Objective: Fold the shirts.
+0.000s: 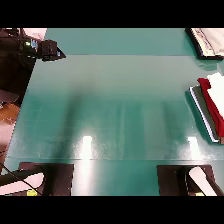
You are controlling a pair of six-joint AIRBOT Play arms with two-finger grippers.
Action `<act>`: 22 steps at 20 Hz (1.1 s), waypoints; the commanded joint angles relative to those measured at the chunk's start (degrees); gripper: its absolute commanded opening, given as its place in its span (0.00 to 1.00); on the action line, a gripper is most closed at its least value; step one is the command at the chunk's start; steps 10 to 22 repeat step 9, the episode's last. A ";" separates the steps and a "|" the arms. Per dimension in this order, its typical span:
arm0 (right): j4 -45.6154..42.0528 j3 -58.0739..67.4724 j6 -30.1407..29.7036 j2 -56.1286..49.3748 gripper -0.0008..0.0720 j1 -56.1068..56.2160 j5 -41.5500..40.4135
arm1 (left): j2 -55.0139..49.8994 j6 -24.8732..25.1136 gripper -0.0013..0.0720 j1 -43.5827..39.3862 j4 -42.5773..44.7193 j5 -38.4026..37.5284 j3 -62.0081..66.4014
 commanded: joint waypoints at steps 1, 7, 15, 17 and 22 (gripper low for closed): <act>4.09 -0.17 -0.07 2.21 0.03 11.04 -3.98 | 0.00 0.00 0.05 0.00 -0.22 0.04 0.02; 3.30 -0.17 -0.04 2.29 0.03 25.59 -5.66 | 0.00 0.00 0.05 0.00 -0.24 0.04 0.02; 3.30 -0.17 -0.04 2.29 0.03 27.19 -5.79 | 0.00 0.00 0.05 0.00 -0.24 0.02 0.02; 3.30 -0.17 -0.04 2.29 0.03 27.19 -5.79 | 0.00 0.00 0.05 0.00 -0.24 0.02 0.02; 3.30 -0.17 -0.04 2.29 0.03 27.19 -5.79 | 0.00 0.00 0.05 0.00 -0.24 0.02 0.02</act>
